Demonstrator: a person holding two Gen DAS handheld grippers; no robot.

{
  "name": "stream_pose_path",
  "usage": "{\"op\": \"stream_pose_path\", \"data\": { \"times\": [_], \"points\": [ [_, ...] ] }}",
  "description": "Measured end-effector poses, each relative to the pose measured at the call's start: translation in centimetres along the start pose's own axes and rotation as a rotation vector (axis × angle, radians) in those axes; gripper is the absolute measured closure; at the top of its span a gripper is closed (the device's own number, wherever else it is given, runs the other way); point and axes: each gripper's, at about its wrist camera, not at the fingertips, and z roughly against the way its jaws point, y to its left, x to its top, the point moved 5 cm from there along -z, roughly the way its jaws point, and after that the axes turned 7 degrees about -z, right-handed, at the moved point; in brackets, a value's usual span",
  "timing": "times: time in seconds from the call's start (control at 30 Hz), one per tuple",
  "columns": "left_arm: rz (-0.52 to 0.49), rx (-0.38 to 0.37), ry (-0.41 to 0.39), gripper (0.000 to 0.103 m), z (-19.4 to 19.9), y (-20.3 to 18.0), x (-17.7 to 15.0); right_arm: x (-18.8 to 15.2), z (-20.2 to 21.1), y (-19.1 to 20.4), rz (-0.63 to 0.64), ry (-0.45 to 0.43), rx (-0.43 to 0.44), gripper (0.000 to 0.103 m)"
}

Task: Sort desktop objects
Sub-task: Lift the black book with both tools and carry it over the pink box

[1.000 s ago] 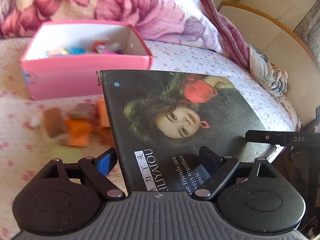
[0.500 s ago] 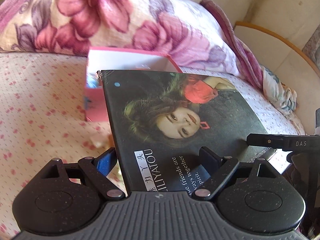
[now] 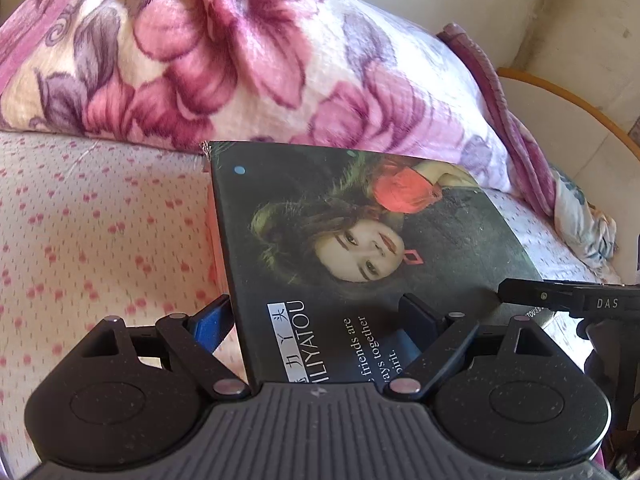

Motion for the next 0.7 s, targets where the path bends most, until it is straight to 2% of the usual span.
{"op": "stream_pose_path", "data": {
  "times": [0.13, 0.43, 0.7],
  "points": [
    [-0.009, -0.008, -0.003, 0.014, -2.5, 1.4, 1.9, 2.0, -2.2, -0.3, -0.007, -0.005, -0.012, 0.002],
    [0.040, -0.050, -0.006, 0.014, -7.6, 5.1, 5.1, 5.8, -6.4, 0.0, 0.010, -0.027, -0.063, 0.002],
    [0.098, -0.091, -0.006, 0.014, -10.7, 7.8, 5.6, 6.5, -8.0, 0.4, 0.034, -0.027, -0.087, 0.002]
  ]
}}
